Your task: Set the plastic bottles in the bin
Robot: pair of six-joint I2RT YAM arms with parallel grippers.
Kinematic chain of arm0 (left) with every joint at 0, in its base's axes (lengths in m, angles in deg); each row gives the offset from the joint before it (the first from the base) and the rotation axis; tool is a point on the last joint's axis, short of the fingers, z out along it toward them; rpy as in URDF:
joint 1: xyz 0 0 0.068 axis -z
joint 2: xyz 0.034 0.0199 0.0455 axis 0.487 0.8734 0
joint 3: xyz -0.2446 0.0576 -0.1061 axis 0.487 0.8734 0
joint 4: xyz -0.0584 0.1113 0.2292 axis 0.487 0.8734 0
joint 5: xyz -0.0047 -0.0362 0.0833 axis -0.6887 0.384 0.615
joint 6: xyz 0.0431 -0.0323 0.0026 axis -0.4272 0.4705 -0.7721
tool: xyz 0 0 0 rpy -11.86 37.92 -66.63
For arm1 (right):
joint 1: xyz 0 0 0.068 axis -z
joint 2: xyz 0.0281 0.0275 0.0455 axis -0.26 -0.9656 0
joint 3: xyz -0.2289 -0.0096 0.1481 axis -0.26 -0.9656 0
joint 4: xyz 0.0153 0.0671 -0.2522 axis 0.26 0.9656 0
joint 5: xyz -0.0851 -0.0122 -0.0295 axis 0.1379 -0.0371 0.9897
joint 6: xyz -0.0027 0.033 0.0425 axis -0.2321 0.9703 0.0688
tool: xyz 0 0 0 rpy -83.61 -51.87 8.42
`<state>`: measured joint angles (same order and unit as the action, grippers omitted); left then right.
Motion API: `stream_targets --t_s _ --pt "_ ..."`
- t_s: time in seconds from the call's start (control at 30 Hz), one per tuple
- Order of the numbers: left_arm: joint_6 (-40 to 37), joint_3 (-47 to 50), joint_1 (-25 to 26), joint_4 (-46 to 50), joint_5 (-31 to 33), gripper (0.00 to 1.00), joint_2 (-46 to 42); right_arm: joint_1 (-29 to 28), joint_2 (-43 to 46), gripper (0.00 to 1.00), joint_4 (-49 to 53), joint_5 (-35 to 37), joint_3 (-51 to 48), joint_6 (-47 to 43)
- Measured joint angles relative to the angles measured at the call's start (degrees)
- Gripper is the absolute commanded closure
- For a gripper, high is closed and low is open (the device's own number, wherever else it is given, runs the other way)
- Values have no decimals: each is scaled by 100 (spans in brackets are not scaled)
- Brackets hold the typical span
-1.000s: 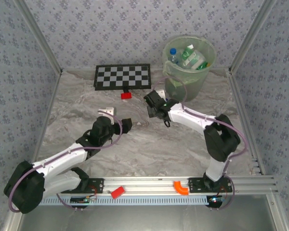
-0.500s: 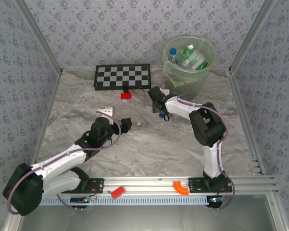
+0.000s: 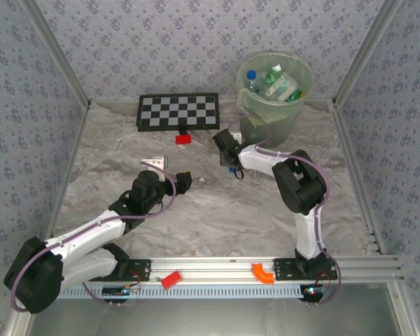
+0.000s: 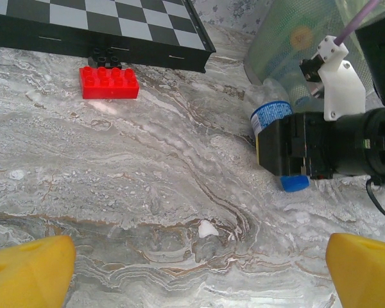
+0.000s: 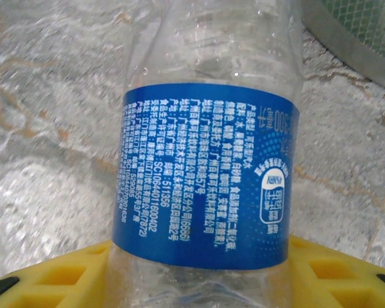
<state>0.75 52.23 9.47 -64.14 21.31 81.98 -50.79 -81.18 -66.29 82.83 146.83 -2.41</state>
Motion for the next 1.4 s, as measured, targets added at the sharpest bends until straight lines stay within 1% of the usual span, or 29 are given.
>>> stream_targets --t_s 0.23,0.3,0.4,0.47,0.6,0.7,0.8,0.93,1.07,1.17,1.27,1.4 --pt "-2 0 0 2 2 0 0 -673 649 43 -42 0 -883 -24" --pt "0 0 0 2 0 0 0 -894 885 40 -28 -66 -1172 -2" --pt "0 0 0 2 -15 0 0 -1189 1110 32 70 -203 -1423 109" --pt "0 0 0 0 -76 0 0 -1309 1130 23 197 -354 -1467 210" --pt "-2 0 0 0 -223 0 -2 -1335 1143 15 636 -503 -1434 337" --pt "-7 0 0 2 -317 0 -11 -1272 1141 13 1154 -610 -1161 356" --pt "-24 0 0 11 -455 0 -11 -1150 1141 13 1576 -737 -601 293" --pt "-22 -4 0 9 -675 0 -11 -802 1047 14 1928 -1119 195 157" --pt "-7 -4 0 7 -837 0 -11 -387 623 15 2299 -1460 863 -37" --pt "-2 -4 0 7 -898 0 -11 -188 201 16 2651 -1655 1316 -208" --pt "-2 -4 0 9 -901 0 -17 -140 -160 17 2929 -1803 1694 -374" --pt "-2 -4 0 9 -898 0 -120 -142 -577 21 3300 -1978 2199 -573"
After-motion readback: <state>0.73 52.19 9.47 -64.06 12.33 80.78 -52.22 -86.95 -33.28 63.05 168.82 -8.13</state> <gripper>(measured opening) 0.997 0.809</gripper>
